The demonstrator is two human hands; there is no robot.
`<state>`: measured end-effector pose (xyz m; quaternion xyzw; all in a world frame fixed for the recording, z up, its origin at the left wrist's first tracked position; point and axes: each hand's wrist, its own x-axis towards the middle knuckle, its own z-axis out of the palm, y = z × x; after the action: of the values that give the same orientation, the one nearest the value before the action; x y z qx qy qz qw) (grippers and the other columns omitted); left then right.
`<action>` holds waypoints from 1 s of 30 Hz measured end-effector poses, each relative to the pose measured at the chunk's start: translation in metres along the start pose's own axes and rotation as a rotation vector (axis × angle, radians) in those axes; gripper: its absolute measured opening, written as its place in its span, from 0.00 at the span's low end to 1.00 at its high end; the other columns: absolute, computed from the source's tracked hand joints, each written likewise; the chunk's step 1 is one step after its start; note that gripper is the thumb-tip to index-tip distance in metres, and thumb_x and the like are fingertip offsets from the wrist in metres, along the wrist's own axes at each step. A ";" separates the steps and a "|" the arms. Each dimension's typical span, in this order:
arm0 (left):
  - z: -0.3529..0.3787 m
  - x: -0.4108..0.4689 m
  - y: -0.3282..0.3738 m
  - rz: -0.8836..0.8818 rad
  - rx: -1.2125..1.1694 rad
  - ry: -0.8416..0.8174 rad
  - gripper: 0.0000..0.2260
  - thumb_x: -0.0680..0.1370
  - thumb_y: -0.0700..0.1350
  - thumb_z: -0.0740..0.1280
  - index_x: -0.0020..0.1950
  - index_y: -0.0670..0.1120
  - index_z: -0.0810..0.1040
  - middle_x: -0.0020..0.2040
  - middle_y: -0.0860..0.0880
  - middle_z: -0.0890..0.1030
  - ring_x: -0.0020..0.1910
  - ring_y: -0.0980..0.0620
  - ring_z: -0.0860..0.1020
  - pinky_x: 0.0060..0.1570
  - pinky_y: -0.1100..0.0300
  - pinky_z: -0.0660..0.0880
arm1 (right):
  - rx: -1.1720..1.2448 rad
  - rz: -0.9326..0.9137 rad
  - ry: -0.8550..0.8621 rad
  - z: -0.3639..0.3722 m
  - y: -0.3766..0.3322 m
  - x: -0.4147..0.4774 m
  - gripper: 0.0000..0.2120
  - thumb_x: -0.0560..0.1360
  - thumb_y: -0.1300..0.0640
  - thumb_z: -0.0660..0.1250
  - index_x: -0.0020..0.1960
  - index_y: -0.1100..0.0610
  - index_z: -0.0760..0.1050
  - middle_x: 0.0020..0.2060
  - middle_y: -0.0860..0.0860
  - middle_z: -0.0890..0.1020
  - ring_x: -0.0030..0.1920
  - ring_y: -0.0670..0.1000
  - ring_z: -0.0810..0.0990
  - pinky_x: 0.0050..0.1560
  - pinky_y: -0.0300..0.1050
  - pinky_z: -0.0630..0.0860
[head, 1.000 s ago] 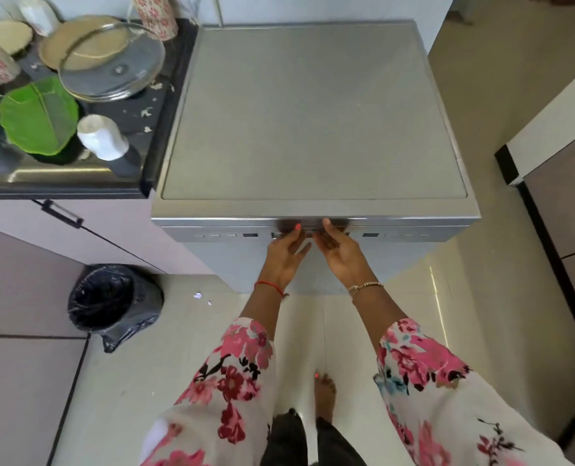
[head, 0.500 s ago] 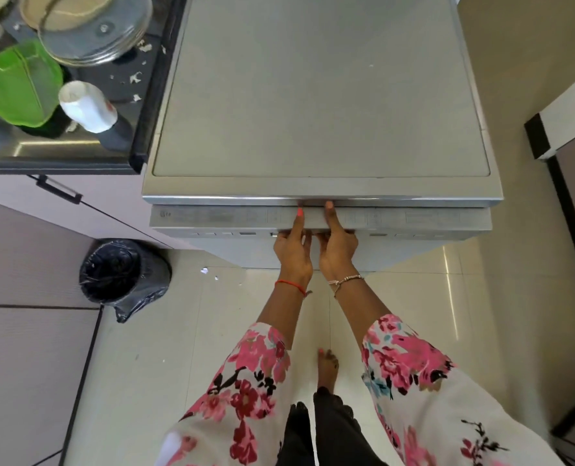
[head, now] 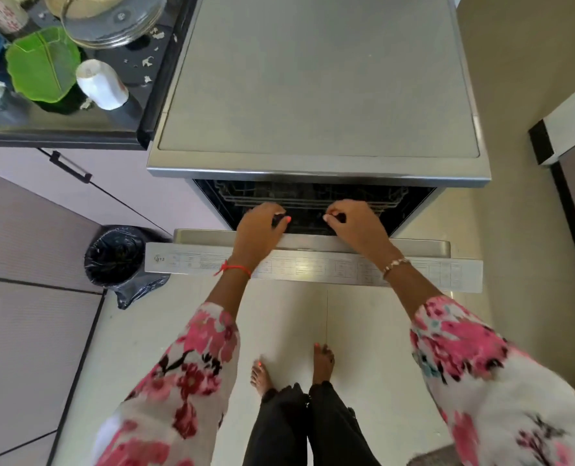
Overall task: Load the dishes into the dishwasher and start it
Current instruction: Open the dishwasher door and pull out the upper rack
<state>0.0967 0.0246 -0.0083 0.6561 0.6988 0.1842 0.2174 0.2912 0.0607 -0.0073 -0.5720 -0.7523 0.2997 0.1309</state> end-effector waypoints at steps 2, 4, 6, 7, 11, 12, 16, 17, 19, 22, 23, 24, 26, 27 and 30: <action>0.019 -0.010 -0.012 -0.001 0.128 -0.148 0.13 0.80 0.49 0.59 0.50 0.43 0.79 0.46 0.45 0.81 0.45 0.46 0.79 0.45 0.56 0.73 | -0.102 0.046 -0.157 0.022 0.011 -0.004 0.16 0.78 0.49 0.60 0.47 0.61 0.79 0.42 0.56 0.80 0.42 0.53 0.78 0.42 0.42 0.71; 0.034 -0.030 -0.022 0.061 0.232 -0.101 0.18 0.81 0.51 0.55 0.42 0.44 0.79 0.38 0.45 0.81 0.38 0.44 0.78 0.37 0.57 0.68 | -0.135 0.096 -0.185 0.039 0.017 -0.023 0.22 0.80 0.47 0.55 0.43 0.64 0.77 0.36 0.55 0.76 0.39 0.54 0.76 0.40 0.43 0.68; 0.044 -0.052 -0.030 0.118 0.230 -0.013 0.19 0.80 0.51 0.54 0.38 0.44 0.79 0.35 0.44 0.81 0.34 0.43 0.77 0.35 0.59 0.64 | -0.150 0.067 -0.141 0.053 0.023 -0.043 0.25 0.80 0.47 0.54 0.39 0.64 0.77 0.32 0.55 0.75 0.36 0.54 0.75 0.38 0.43 0.67; 0.048 -0.063 -0.033 0.144 0.223 0.007 0.18 0.79 0.50 0.55 0.38 0.44 0.79 0.34 0.44 0.81 0.34 0.43 0.77 0.35 0.59 0.64 | -0.155 0.041 -0.117 0.059 0.025 -0.054 0.25 0.80 0.46 0.54 0.39 0.64 0.77 0.31 0.55 0.75 0.35 0.54 0.76 0.36 0.43 0.66; 0.076 -0.129 -0.051 0.192 0.192 0.013 0.19 0.79 0.51 0.53 0.48 0.45 0.81 0.43 0.46 0.84 0.43 0.44 0.80 0.45 0.55 0.68 | -0.123 -0.038 -0.066 0.101 0.038 -0.116 0.24 0.79 0.45 0.56 0.38 0.61 0.80 0.31 0.56 0.80 0.32 0.53 0.76 0.34 0.43 0.69; 0.084 -0.146 -0.058 0.200 0.191 0.005 0.21 0.79 0.53 0.51 0.52 0.46 0.81 0.47 0.47 0.83 0.47 0.46 0.79 0.48 0.55 0.67 | -0.111 -0.056 -0.061 0.112 0.041 -0.132 0.23 0.78 0.44 0.57 0.38 0.60 0.80 0.31 0.55 0.80 0.32 0.52 0.76 0.34 0.44 0.71; 0.128 -0.216 -0.096 0.236 0.190 -0.067 0.21 0.79 0.55 0.50 0.59 0.48 0.78 0.55 0.49 0.81 0.53 0.49 0.78 0.54 0.55 0.66 | -0.094 -0.077 0.008 0.169 0.061 -0.197 0.26 0.75 0.38 0.53 0.44 0.56 0.81 0.37 0.51 0.84 0.37 0.51 0.80 0.39 0.46 0.77; 0.138 -0.231 -0.104 0.253 0.196 -0.083 0.21 0.79 0.55 0.50 0.60 0.48 0.77 0.56 0.49 0.81 0.53 0.48 0.78 0.54 0.55 0.66 | -0.097 -0.082 0.016 0.182 0.066 -0.210 0.28 0.74 0.36 0.51 0.45 0.56 0.81 0.38 0.51 0.84 0.37 0.51 0.80 0.39 0.46 0.78; 0.162 -0.263 -0.120 0.270 0.204 -0.099 0.21 0.78 0.56 0.52 0.60 0.48 0.77 0.56 0.50 0.81 0.53 0.49 0.78 0.55 0.58 0.64 | -0.088 -0.086 0.021 0.213 0.079 -0.238 0.29 0.74 0.35 0.51 0.46 0.55 0.81 0.37 0.51 0.84 0.37 0.51 0.81 0.39 0.47 0.78; 0.198 -0.303 -0.141 0.270 0.188 -0.104 0.19 0.78 0.55 0.55 0.59 0.47 0.78 0.56 0.49 0.81 0.54 0.49 0.79 0.55 0.60 0.61 | -0.110 -0.113 0.028 0.259 0.102 -0.275 0.26 0.73 0.36 0.55 0.48 0.56 0.80 0.41 0.51 0.84 0.40 0.55 0.82 0.40 0.48 0.80; 0.212 -0.316 -0.150 0.272 0.177 -0.112 0.19 0.78 0.54 0.56 0.60 0.46 0.78 0.56 0.49 0.81 0.55 0.49 0.79 0.56 0.60 0.61 | -0.123 -0.127 0.022 0.276 0.110 -0.286 0.26 0.72 0.37 0.56 0.50 0.57 0.80 0.43 0.52 0.84 0.41 0.56 0.83 0.41 0.49 0.80; 0.226 -0.327 -0.159 0.275 0.174 -0.113 0.18 0.77 0.54 0.56 0.60 0.46 0.77 0.57 0.49 0.81 0.57 0.49 0.78 0.56 0.60 0.61 | -0.138 -0.140 0.016 0.292 0.119 -0.295 0.25 0.72 0.37 0.58 0.51 0.57 0.79 0.45 0.53 0.84 0.42 0.57 0.83 0.41 0.49 0.80; 0.256 -0.348 -0.178 0.273 0.167 -0.130 0.18 0.77 0.53 0.57 0.61 0.47 0.77 0.58 0.50 0.80 0.58 0.50 0.77 0.56 0.59 0.62 | -0.144 -0.158 -0.018 0.327 0.138 -0.313 0.26 0.71 0.38 0.59 0.53 0.58 0.79 0.50 0.54 0.83 0.46 0.57 0.82 0.46 0.48 0.79; 0.270 -0.357 -0.187 0.273 0.154 -0.140 0.18 0.76 0.53 0.58 0.61 0.48 0.76 0.59 0.50 0.80 0.59 0.51 0.77 0.56 0.59 0.62 | -0.145 -0.162 -0.030 0.344 0.147 -0.322 0.26 0.71 0.39 0.59 0.55 0.59 0.78 0.52 0.55 0.82 0.50 0.57 0.82 0.50 0.48 0.78; 0.323 -0.383 -0.225 0.292 0.139 -0.174 0.17 0.76 0.53 0.58 0.62 0.50 0.74 0.61 0.51 0.79 0.61 0.52 0.73 0.57 0.59 0.63 | -0.202 -0.198 -0.039 0.406 0.184 -0.345 0.26 0.72 0.40 0.60 0.57 0.61 0.78 0.56 0.56 0.81 0.56 0.55 0.80 0.58 0.47 0.75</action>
<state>0.1020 -0.3819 -0.3774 0.7773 0.5859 0.1078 0.2021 0.3233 -0.3548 -0.3870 -0.4994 -0.8337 0.2191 0.0867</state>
